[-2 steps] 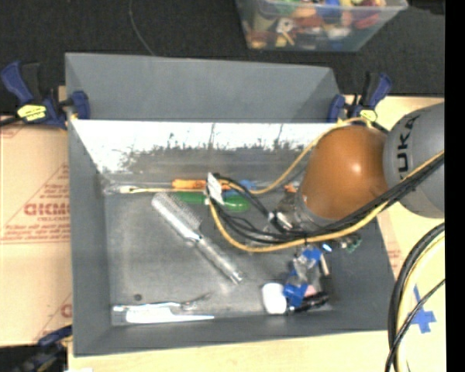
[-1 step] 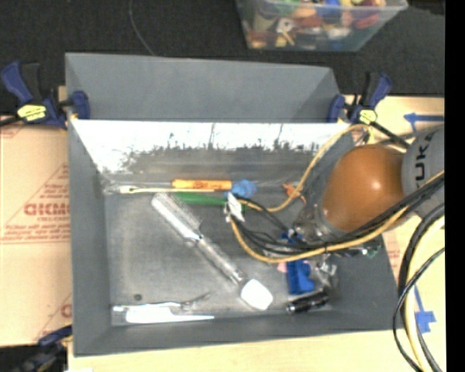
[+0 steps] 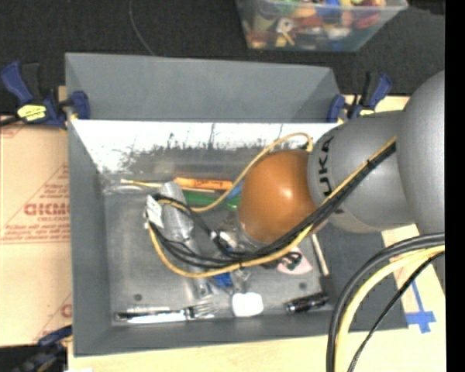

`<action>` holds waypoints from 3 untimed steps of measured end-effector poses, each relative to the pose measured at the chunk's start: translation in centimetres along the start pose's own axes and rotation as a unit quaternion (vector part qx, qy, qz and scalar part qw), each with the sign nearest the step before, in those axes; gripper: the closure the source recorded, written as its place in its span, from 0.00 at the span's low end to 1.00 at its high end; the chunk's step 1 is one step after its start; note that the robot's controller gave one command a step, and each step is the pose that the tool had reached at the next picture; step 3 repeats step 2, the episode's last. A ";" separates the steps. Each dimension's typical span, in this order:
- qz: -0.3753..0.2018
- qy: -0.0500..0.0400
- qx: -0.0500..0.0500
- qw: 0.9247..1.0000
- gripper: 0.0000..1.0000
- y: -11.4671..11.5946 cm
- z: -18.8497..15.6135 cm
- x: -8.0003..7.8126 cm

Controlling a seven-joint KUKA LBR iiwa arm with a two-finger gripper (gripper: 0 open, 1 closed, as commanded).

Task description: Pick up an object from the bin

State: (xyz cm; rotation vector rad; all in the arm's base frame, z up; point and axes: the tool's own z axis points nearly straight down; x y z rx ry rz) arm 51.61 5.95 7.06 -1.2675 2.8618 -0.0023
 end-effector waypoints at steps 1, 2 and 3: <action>0.001 0.001 0.001 1.000 1.00 -0.2 0.0 0.1; 0.001 -0.001 0.002 1.000 1.00 -0.2 -0.7 0.1; 0.001 -0.001 0.002 1.000 1.00 -0.2 -0.7 0.1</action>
Offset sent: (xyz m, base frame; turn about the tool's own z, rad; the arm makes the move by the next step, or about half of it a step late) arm 0.0002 -0.0020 0.0100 0.0022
